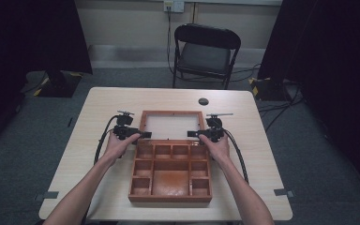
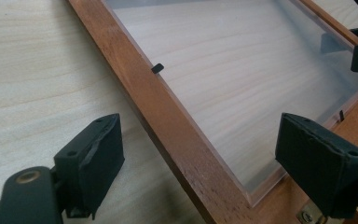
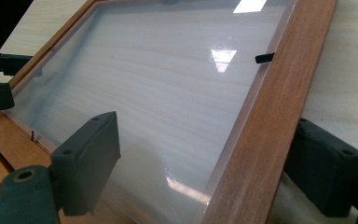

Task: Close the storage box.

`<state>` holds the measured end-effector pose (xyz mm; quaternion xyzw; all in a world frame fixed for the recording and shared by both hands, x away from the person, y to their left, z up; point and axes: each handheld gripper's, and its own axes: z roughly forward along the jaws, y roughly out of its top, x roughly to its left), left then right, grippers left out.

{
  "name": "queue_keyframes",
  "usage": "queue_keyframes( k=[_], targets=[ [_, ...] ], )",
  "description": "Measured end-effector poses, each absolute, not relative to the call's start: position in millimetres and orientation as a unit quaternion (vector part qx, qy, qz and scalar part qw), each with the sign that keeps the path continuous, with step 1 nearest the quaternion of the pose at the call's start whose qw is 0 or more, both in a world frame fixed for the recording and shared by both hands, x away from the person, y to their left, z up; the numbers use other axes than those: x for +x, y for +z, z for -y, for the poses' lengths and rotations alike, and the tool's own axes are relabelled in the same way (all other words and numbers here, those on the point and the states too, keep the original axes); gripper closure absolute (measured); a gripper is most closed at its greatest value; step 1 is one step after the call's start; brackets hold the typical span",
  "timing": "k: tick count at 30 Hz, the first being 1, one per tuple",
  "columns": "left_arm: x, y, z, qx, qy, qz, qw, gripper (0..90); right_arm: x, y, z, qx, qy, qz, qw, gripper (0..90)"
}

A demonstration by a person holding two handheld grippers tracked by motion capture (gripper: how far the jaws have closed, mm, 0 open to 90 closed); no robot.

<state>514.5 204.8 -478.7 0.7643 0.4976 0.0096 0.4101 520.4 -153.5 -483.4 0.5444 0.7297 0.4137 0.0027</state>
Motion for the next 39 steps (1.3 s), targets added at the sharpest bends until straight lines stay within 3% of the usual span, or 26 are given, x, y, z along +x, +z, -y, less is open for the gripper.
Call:
queue_keyframes(
  k=[6, 10, 26, 31, 39],
  targets=[
    [519, -477, -201, 0.773, 0.008, -0.498, 0.394, 10.1, 520, -483, 153, 0.546, 0.412, -0.730, 0.004, 14.8],
    [519, -478, -201, 0.767, -0.010, -0.496, 0.407, 16.4, 520, -483, 153, 0.546, 0.411, -0.730, 0.006, 14.8],
    [523, -479, -196, 0.756, -0.037, -0.509, 0.410, 17.4, 517, -478, 150, 0.546, 0.406, -0.732, 0.025, 14.6],
    [521, -473, -193, 0.763, -0.015, -0.501, 0.409, 18.3, 516, -472, 148, 0.534, 0.405, -0.741, 0.045, 15.2],
    [516, -464, -191, 0.764, 0.022, -0.493, 0.415, 22.4, 512, -463, 152, 0.534, 0.415, -0.734, 0.061, 23.3]
  ],
)
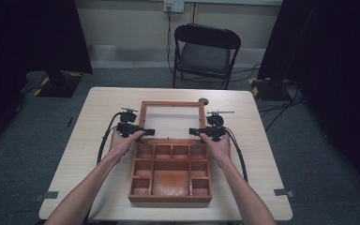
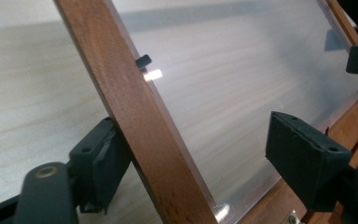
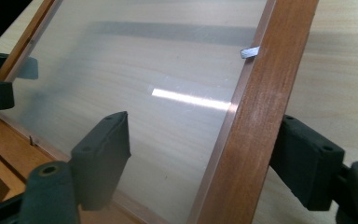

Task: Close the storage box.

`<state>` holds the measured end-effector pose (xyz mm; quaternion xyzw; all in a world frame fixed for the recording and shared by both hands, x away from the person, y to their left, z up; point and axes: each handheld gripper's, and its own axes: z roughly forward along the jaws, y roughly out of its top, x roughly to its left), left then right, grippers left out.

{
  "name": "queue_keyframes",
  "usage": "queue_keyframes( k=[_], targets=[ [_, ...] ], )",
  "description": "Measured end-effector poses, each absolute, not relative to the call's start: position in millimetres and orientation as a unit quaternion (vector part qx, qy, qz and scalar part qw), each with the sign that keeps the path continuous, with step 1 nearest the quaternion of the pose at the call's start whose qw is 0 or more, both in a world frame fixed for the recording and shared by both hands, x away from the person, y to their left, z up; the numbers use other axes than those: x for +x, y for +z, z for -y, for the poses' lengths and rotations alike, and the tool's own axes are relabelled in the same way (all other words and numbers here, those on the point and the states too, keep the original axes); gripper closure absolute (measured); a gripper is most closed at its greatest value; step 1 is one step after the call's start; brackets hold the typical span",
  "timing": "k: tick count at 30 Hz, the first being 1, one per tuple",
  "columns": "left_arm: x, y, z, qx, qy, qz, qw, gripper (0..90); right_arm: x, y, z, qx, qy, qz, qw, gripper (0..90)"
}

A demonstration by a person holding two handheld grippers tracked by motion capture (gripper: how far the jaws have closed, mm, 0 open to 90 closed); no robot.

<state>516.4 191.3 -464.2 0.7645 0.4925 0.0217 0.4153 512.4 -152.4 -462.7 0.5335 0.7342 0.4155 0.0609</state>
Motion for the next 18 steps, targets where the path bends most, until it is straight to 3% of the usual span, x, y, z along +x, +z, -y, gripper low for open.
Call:
queue_keyframes(
  k=[4, 18],
  targets=[
    [514, -460, -192, 0.764, 0.029, -0.489, 0.420, 25.3, 511, -460, 154, 0.540, 0.428, -0.723, 0.056, 23.2],
    [505, -442, -200, 0.760, 0.054, -0.473, 0.443, 37.2, 502, -440, 163, 0.525, 0.445, -0.722, 0.065, 35.2]
  ],
)
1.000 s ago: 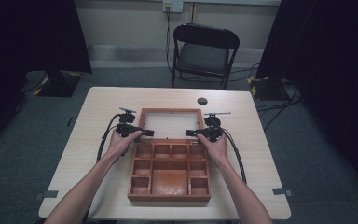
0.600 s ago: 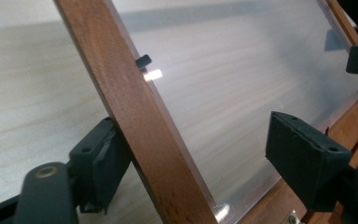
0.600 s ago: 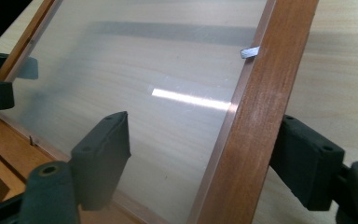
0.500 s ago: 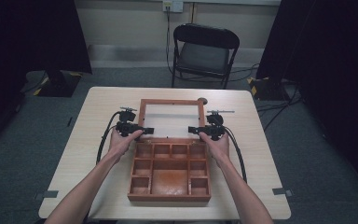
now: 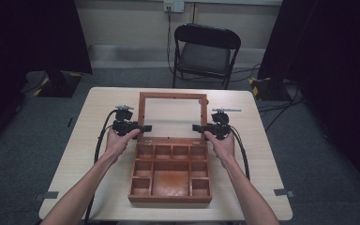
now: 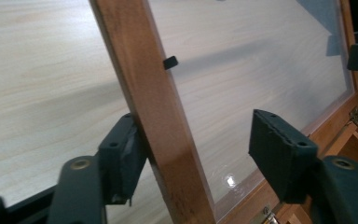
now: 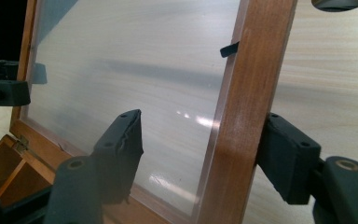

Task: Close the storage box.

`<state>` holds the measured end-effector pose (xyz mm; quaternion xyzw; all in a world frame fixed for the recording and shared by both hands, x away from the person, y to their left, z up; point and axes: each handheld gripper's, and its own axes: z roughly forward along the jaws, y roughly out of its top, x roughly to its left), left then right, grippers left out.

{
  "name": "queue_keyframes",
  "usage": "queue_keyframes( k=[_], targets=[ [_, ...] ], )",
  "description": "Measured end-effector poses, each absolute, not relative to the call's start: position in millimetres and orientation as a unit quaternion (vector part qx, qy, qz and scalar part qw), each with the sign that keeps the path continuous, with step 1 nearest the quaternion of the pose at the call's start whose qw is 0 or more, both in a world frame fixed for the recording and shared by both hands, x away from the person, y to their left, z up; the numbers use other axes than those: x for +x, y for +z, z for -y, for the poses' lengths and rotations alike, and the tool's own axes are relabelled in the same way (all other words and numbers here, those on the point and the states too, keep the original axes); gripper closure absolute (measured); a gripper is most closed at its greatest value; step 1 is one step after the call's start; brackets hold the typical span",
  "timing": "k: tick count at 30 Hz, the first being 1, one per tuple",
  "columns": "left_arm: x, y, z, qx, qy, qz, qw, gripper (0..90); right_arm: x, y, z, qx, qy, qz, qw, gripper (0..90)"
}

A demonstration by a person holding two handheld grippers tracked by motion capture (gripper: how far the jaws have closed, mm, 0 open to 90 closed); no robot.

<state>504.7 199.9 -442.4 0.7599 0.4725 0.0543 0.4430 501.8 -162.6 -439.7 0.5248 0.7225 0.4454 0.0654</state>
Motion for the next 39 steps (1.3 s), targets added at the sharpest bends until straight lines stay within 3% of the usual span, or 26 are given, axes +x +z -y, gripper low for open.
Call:
queue_keyframes(
  k=[4, 19, 39],
  targets=[
    [502, -438, -203, 0.755, 0.056, -0.472, 0.452, 44.0, 498, -435, 165, 0.520, 0.451, -0.722, 0.071, 39.4],
    [487, -426, -210, 0.748, 0.073, -0.459, 0.474, 54.6, 484, -421, 174, 0.511, 0.470, -0.716, 0.078, 53.7],
    [466, -413, -214, 0.753, 0.079, -0.433, 0.490, 56.2, 464, -409, 179, 0.494, 0.488, -0.716, 0.071, 51.2]
  ],
)
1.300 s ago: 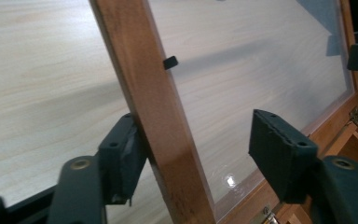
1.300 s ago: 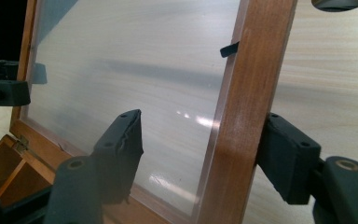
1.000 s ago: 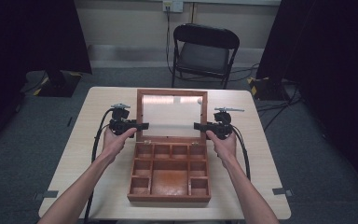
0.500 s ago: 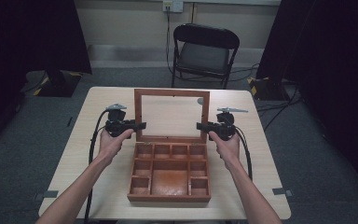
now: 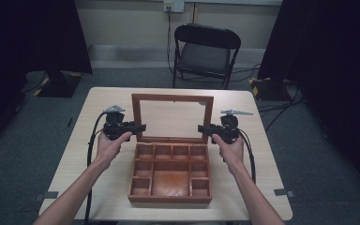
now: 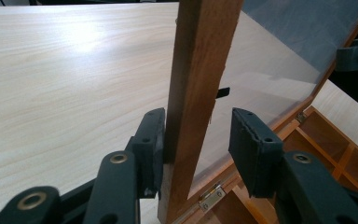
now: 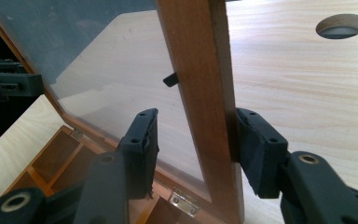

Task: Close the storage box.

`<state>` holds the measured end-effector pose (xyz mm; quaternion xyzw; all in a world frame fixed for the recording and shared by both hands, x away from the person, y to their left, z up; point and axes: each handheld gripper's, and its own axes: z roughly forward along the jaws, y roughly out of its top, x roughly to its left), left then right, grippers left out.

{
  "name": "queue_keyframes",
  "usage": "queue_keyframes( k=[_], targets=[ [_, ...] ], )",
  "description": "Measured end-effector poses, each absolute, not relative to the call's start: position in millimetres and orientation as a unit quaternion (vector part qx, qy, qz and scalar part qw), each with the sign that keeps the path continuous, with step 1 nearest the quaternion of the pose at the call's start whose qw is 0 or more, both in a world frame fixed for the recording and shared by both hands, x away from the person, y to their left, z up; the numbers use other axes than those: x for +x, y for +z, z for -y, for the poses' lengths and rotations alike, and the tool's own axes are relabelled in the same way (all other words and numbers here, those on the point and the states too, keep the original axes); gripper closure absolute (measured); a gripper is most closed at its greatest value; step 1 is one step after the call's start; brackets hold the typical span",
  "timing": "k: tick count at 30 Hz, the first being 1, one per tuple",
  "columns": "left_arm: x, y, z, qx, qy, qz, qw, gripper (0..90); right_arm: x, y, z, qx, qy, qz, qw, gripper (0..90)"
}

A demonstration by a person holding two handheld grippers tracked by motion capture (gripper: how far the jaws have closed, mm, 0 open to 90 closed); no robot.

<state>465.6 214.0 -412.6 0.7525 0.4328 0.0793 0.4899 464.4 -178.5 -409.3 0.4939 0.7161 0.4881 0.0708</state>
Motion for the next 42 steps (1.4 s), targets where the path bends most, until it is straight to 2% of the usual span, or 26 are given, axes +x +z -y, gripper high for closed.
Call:
queue_keyframes(
  k=[11, 20, 23, 36, 39, 42],
  targets=[
    [458, -410, -215, 0.757, 0.079, -0.422, 0.493, 54.7, 457, -405, 180, 0.482, 0.488, -0.724, 0.073, 49.4],
    [451, -405, -215, 0.768, 0.077, -0.407, 0.489, 52.4, 448, -401, 181, 0.474, 0.496, -0.725, 0.066, 44.7],
    [447, -404, -215, 0.767, 0.076, -0.404, 0.492, 51.6, 444, -400, 182, 0.476, 0.505, -0.717, 0.064, 40.0],
    [434, -404, -216, 0.773, 0.073, -0.392, 0.493, 47.7, 426, -393, 182, 0.466, 0.499, -0.727, 0.071, 36.4],
    [432, -403, -216, 0.774, 0.069, -0.390, 0.494, 45.4, 423, -393, 183, 0.470, 0.490, -0.730, 0.077, 31.8],
    [427, -401, -213, 0.769, 0.074, -0.393, 0.499, 41.8, 421, -392, 182, 0.471, 0.485, -0.733, 0.079, 30.9]
  ],
)
